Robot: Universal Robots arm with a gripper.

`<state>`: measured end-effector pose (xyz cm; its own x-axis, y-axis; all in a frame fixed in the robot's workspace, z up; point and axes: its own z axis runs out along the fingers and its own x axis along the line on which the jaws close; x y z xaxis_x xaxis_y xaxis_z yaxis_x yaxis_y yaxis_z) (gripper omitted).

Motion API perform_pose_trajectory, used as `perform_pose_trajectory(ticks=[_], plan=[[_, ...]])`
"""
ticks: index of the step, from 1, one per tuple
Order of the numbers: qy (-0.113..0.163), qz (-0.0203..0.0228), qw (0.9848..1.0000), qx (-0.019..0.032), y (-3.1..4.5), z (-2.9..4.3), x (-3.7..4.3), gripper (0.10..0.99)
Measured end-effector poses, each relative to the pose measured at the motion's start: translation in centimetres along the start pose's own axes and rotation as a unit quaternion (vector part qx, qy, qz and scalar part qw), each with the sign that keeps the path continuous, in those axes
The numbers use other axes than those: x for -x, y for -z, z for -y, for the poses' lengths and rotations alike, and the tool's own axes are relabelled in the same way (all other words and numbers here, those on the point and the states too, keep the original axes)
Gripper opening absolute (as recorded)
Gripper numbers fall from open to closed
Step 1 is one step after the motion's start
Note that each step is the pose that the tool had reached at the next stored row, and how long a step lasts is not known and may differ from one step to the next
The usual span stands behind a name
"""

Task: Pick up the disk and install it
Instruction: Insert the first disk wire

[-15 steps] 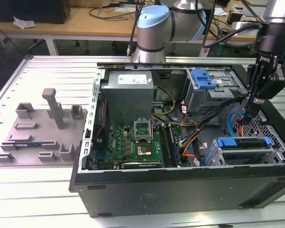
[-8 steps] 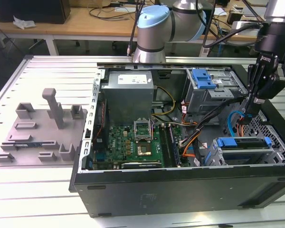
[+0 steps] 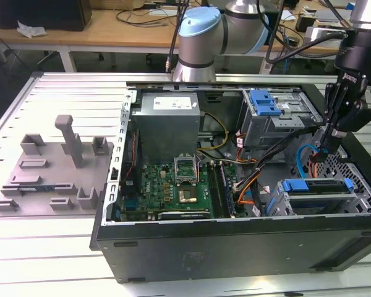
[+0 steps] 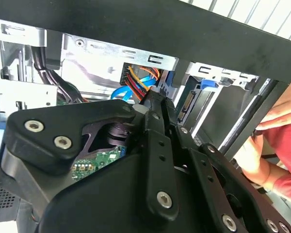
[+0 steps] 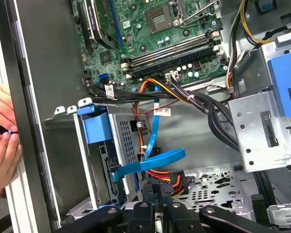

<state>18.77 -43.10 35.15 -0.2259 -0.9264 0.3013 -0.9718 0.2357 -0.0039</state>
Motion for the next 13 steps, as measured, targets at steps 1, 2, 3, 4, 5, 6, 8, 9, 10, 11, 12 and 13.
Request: perform_pose_trajectory(ticks=[1, 2, 3, 4, 5, 6, 8, 9, 10, 11, 12, 13], plan=[[0.0, 0.003, 1.0, 0.0003, 0.02, 0.02, -0.12, 0.165], [0.0, 0.0078, 1.0, 0.0006, 0.04, 0.05, -0.3, 0.165], [0.0, 0.0113, 0.9999, 0.0008, 0.05, 0.07, -0.43, 0.165], [0.0, 0.0159, 0.9999, 0.0011, 0.07, 0.1, -0.61, 0.165], [0.0, 0.0206, 0.9998, 0.0013, 0.03, 0.12, -0.84, 0.165], [0.0, 0.0241, 0.9997, 0.0014, -0.06, 0.06, -1.12, 0.165], [0.001, 0.0263, 0.9997, 0.0011, -0.25, -0.12, -1.74, 0.165], [0.001, 0.0279, 0.9996, 0.001, -0.33, -0.14, -2.04, 0.165], [0.001, 0.0289, 0.9996, 0.0011, -0.37, -0.13, -2.19, 0.165], [0.002, 0.0299, 0.9996, 0.0011, -0.4, -0.13, -2.35, 0.165], [0.002, 0.0317, 0.9995, 0.0012, -0.45, -0.13, -2.65, 0.165], [0.002, 0.0337, 0.9994, 0.0015, -0.51, -0.13, -2.99, 0.165]])
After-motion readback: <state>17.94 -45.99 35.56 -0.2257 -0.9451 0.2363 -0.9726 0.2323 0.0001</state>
